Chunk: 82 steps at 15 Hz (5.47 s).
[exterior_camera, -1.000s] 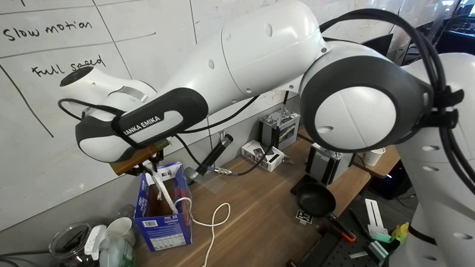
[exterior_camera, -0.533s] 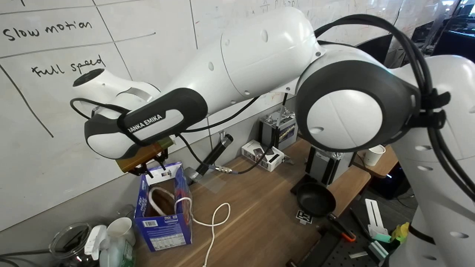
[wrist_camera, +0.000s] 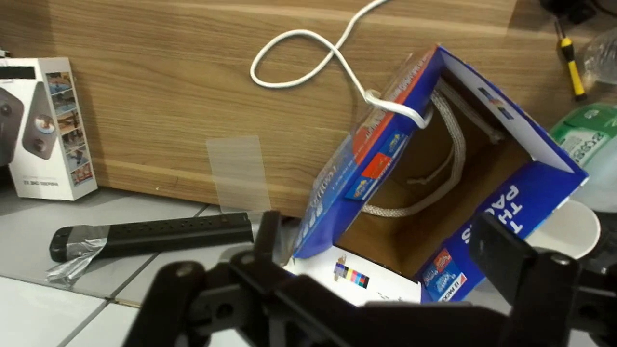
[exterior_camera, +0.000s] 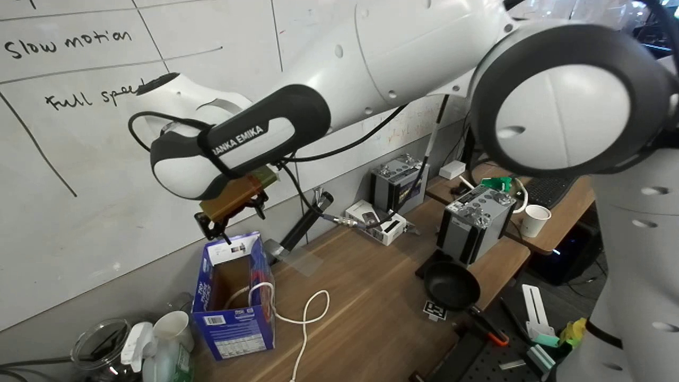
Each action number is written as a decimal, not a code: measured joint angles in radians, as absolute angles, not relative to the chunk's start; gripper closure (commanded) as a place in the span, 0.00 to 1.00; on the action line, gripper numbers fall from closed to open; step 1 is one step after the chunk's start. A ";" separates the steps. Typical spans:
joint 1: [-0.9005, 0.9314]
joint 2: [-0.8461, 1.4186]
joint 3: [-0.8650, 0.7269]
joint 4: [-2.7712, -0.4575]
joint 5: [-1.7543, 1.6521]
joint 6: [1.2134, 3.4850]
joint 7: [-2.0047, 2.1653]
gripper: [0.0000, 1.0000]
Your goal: Pick up the white ropes from the counter and put them in the box
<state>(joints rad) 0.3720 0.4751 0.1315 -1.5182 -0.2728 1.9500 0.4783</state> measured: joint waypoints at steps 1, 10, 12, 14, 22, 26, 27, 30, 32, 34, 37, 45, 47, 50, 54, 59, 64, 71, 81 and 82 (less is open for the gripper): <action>0.355 0.432 0.131 -1.564 -0.256 1.946 0.434 0.00; 0.166 0.131 0.128 -1.980 -0.091 1.899 -0.051 0.00; 0.137 0.113 0.124 -2.056 -0.063 1.902 -0.119 0.00; 0.119 0.113 0.122 -2.121 -0.045 1.907 -0.185 0.00; 0.114 0.132 0.154 -2.307 -0.011 2.041 -0.496 0.00; 0.120 0.156 0.195 -2.378 0.026 2.137 -0.653 0.00; 0.121 0.172 0.205 -2.387 0.039 2.161 -0.683 0.00; 0.126 0.240 0.241 -2.392 0.060 2.226 -0.765 0.00; 0.129 0.294 0.269 -2.382 0.063 2.266 -0.811 0.00; 0.131 0.349 0.296 -2.358 0.064 2.295 -0.848 0.00; 0.132 0.429 0.328 -2.308 0.063 2.326 -0.897 0.00; 0.135 0.596 0.348 -2.152 0.042 2.404 -0.988 0.00; 0.135 0.626 0.348 -2.123 0.015 2.435 -1.014 0.00; 0.135 0.666 0.345 -2.088 -0.049 2.481 -1.048 0.00; 0.135 0.721 0.320 -2.048 -0.160 2.545 -1.087 0.00; 0.130 0.768 0.283 -2.000 -0.232 2.629 -1.125 0.00; 0.108 0.819 0.249 -1.953 -0.254 2.695 -1.158 0.00; 0.090 0.911 0.215 -1.865 -0.268 2.702 -1.183 0.00; 0.091 1.000 0.212 -1.779 -0.268 2.679 -1.183 0.00; 0.091 1.004 0.212 -1.775 -0.268 2.675 -1.183 0.00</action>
